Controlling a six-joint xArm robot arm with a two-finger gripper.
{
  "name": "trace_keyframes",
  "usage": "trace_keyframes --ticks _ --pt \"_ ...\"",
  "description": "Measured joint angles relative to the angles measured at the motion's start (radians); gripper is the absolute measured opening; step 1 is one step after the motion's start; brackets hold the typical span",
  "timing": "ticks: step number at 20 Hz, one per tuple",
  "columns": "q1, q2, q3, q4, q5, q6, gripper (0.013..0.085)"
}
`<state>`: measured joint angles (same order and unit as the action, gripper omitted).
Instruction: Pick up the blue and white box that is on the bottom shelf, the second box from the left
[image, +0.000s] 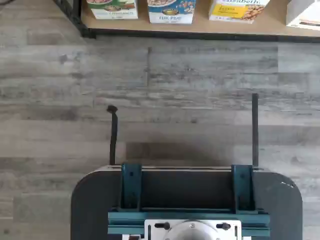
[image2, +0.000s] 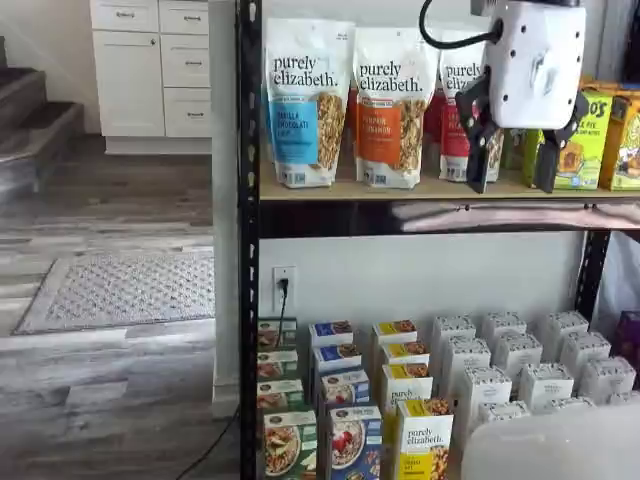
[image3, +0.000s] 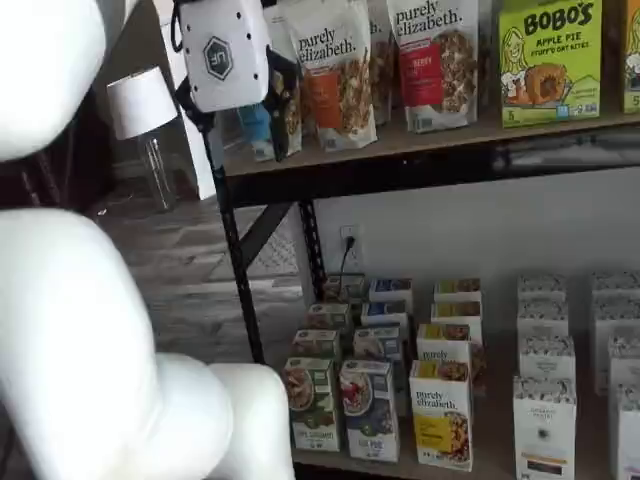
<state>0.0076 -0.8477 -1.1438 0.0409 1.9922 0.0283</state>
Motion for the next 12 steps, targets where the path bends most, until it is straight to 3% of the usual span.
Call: trace_keyframes --ticks 2,3,12 --pt "-0.048 0.005 -0.004 0.052 0.011 -0.023 0.085" --pt "-0.053 0.005 -0.003 0.058 0.011 -0.027 0.085" --pt "-0.038 0.0 0.024 0.036 -0.02 -0.024 0.085"
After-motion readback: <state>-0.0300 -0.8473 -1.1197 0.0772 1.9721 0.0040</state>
